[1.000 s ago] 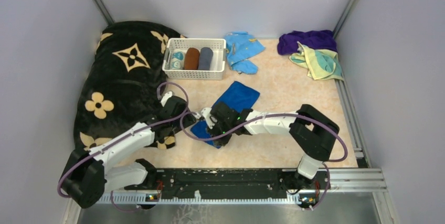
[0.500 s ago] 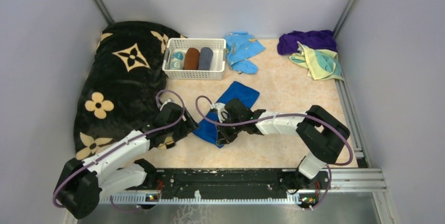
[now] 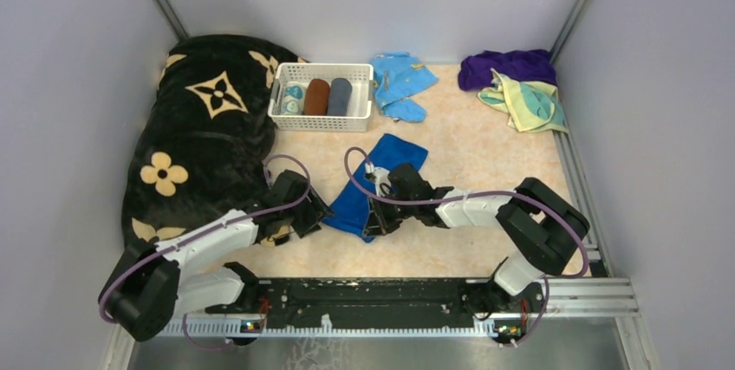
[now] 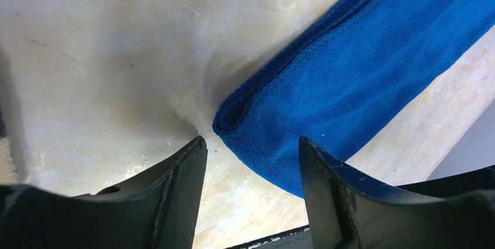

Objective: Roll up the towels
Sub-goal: Roll the towel at the center of the board.

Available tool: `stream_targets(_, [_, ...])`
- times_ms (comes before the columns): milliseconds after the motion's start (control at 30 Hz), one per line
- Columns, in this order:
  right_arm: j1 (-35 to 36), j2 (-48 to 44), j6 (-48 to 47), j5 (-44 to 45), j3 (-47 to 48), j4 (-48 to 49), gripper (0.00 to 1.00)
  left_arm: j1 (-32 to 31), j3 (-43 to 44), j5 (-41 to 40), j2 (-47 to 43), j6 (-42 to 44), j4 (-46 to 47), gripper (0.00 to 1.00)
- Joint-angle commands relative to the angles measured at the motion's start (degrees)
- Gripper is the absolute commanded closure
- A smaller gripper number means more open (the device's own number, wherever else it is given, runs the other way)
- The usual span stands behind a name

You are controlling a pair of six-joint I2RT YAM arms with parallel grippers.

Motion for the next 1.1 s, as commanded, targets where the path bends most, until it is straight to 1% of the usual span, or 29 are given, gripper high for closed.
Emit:
stream_targets(0, [-2.1,-2.3,2.9,-2.3,-1.2,6.4,1.0,-0.5,-0.3,0.0,1.8,-2.6,3.3,0.38])
stream_targets(133, [-3.2,-2.2,3.5,-2.6,-2.3,7.2,1.0,-0.4,0.8,-2.0,3.0,-1.8,3.1,0.51])
stream_targets(300, [-4.5,-2.2,4.8,-3.6,-3.6,9.0,1.0,-0.4,3.0,-3.0,5.3,-0.1,2.5,0.65])
stream_targets(367, [-5.2,-2.0,5.3,-3.9,-3.9,9.4,1.0,-0.4,3.6,-3.9,5.4,0.6,1.9,0.67])
stream_targets(400, [-5.6,-1.9,5.6,-4.1,-4.0,9.7,1.0,-0.4,3.9,-4.4,5.1,1.0,1.5,0.65])
stream_targets(433, [-6.1,-1.6,5.7,-4.4,-4.1,9.8,1.0,-0.4,4.1,-4.9,4.5,1.7,1.0,0.62])
stream_targets(567, [-8.0,-0.3,5.8,-4.9,-3.7,9.0,1.0,-0.4,4.4,-6.5,1.3,4.1,-0.7,0.36])
stream_targets(600, [-8.3,0.2,5.7,-5.1,-3.5,9.0,1.0,-0.4,4.3,-6.4,0.5,4.7,-1.2,0.31])
stream_targets(667, [-8.8,1.3,5.6,-5.7,-3.1,8.8,1.0,-0.4,3.7,-6.1,-1.6,5.7,-2.2,0.25])
stream_targets(800, [-9.3,3.1,6.0,-6.3,-2.4,8.5,1.0,-0.4,1.2,-4.8,-7.2,7.3,-3.5,0.21])
stream_targets(967, [-10.2,3.7,7.1,-6.3,-3.0,8.6,1.0,-0.5,-1.6,-3.0,-13.9,8.2,-5.2,0.21])
stream_targets(1067, [-10.6,3.8,7.3,-6.1,-3.3,8.5,1.0,-0.4,-3.8,-1.0,-16.1,9.7,-3.0,0.21])
